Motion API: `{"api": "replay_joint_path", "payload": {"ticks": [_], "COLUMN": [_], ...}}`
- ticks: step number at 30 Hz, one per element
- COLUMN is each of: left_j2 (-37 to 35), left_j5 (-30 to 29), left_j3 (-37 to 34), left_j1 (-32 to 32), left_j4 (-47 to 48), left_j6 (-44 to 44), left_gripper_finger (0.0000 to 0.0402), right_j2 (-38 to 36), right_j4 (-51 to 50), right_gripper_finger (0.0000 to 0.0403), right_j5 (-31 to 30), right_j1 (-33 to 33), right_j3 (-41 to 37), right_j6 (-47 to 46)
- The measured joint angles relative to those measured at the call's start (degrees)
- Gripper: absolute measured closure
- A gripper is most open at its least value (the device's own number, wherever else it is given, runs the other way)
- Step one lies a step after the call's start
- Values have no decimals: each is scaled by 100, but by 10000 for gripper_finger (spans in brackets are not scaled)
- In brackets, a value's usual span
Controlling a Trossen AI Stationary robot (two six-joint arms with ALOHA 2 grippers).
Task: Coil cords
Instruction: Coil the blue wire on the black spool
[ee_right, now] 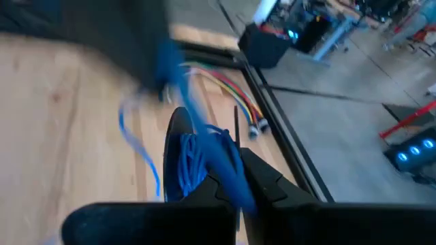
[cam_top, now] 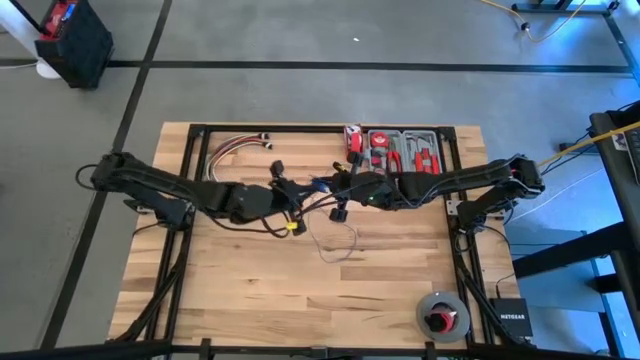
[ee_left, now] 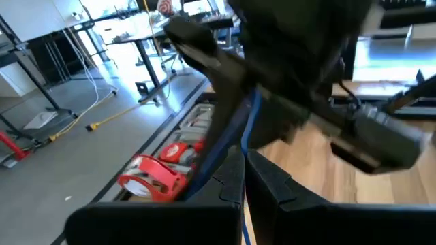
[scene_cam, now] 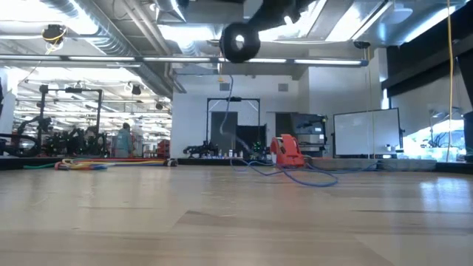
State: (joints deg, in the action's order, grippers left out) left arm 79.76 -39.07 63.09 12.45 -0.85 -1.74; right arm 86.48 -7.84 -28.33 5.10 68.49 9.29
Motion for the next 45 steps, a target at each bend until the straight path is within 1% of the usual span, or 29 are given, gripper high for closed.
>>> {"api": "replay_joint_path", "payload": {"ticks": [4, 8, 14, 20, 26, 30, 37, 45], "left_j2": [324, 540, 602, 636, 795, 1047, 1519, 1635], "left_j5": [0, -1, -4, -17, -11, -17, -105, -70], "left_j3": [0, 0, 0, 2, 2, 9, 39, 35], "left_j1": [35, 108, 260, 169, 88, 15, -57, -90], "left_j4": [12, 20, 19, 19, 96, 223, 5, 28], "left_j6": [78, 112, 127, 132, 148, 169, 24, 25], "left_gripper_finger": [402, 401, 401, 401, 401, 401, 402, 402], "right_j2": [-7, -9, -154, -435, -592, -832, -1312, -1894], "right_j4": [326, 383, 386, 581, 959, 1116, 863, 680], "right_gripper_finger": [400, 400, 400, 400, 400, 400, 400, 400], "right_j5": [207, 237, 202, 396, 808, 882, 1003, 1000], "right_j1": [-2, -37, -34, -26, -26, -22, -22, -22], "right_j3": [0, 0, -2, -2, -2, -2, -35, 35], "right_j6": [18, 36, 119, 121, 101, 104, 123, 152]}}
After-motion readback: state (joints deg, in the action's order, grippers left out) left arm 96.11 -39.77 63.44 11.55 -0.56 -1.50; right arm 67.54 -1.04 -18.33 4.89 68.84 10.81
